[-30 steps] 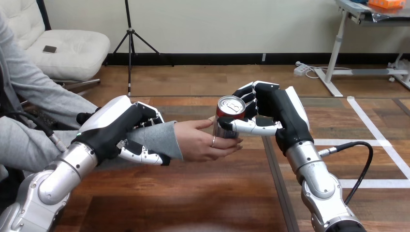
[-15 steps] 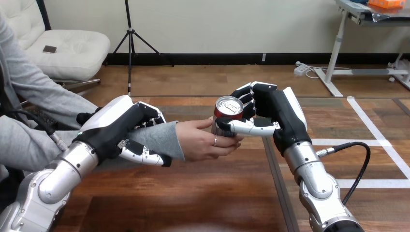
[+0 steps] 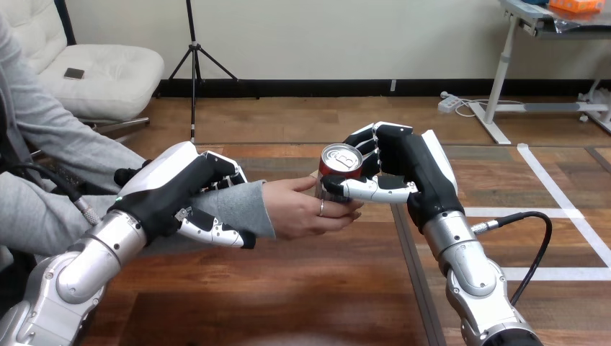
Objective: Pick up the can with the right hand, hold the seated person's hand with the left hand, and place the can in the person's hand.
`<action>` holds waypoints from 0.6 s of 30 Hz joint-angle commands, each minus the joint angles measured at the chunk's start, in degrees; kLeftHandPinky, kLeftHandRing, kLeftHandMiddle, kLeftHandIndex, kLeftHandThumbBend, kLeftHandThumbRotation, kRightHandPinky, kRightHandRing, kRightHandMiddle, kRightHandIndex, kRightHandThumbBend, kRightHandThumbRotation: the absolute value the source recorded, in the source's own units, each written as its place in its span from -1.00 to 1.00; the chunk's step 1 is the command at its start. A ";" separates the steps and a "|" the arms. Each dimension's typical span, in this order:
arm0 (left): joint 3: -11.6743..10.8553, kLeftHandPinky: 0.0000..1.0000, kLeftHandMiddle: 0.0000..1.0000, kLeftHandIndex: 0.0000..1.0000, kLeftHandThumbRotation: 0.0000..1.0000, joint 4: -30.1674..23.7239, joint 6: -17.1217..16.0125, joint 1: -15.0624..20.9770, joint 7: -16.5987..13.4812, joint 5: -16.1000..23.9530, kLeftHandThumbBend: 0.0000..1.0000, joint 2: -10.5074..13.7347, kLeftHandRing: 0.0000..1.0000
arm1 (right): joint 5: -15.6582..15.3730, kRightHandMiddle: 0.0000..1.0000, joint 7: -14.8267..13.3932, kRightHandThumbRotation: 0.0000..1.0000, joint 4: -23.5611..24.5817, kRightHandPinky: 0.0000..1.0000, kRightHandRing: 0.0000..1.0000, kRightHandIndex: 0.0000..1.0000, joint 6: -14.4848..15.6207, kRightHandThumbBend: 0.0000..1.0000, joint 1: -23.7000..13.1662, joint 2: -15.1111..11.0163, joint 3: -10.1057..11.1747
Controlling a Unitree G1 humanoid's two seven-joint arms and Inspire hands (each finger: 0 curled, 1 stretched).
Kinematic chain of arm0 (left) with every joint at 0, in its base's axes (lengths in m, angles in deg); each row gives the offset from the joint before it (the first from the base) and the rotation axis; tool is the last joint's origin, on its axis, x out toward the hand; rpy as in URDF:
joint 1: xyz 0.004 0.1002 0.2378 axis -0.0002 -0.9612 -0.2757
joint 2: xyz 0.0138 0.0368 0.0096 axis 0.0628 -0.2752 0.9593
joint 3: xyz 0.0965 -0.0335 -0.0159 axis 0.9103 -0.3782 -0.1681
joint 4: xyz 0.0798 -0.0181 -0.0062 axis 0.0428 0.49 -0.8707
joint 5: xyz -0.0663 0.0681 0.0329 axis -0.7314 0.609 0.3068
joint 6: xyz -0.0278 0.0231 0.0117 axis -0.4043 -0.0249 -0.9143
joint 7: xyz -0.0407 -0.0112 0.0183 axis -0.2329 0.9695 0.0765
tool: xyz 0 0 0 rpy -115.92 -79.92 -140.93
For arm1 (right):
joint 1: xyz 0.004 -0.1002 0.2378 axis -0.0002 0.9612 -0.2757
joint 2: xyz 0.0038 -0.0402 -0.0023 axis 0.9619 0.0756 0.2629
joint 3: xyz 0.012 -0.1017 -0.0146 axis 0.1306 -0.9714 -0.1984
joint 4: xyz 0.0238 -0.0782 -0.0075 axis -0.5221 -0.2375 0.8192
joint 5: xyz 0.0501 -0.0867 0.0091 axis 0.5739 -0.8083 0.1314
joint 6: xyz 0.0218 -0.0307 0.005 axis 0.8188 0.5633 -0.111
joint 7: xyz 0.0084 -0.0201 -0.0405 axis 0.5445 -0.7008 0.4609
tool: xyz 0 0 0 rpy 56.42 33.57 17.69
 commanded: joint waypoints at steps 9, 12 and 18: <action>-1.62 -0.54 -0.30 -0.07 -1.00 -3.20 -0.36 2.64 -0.56 -1.44 0.50 -0.40 -0.44 | 0.54 -0.18 0.04 -1.00 2.80 -0.34 -0.28 -0.12 -1.42 0.46 -5.41 -0.20 0.19; -1.62 -0.53 -0.29 -0.07 -1.00 -3.05 -0.43 2.74 -0.31 -1.67 0.50 -0.40 -0.44 | 0.67 -0.18 0.15 -1.00 3.07 -0.35 -0.28 -0.12 -0.75 0.46 -5.36 -0.10 0.23; -1.65 -0.52 -0.28 -0.07 -1.00 -3.33 -0.11 2.73 -0.14 -1.70 0.50 -0.38 -0.42 | 0.92 -0.18 0.42 -1.00 3.07 -0.34 -0.28 -0.12 -0.58 0.46 -5.35 0.00 0.33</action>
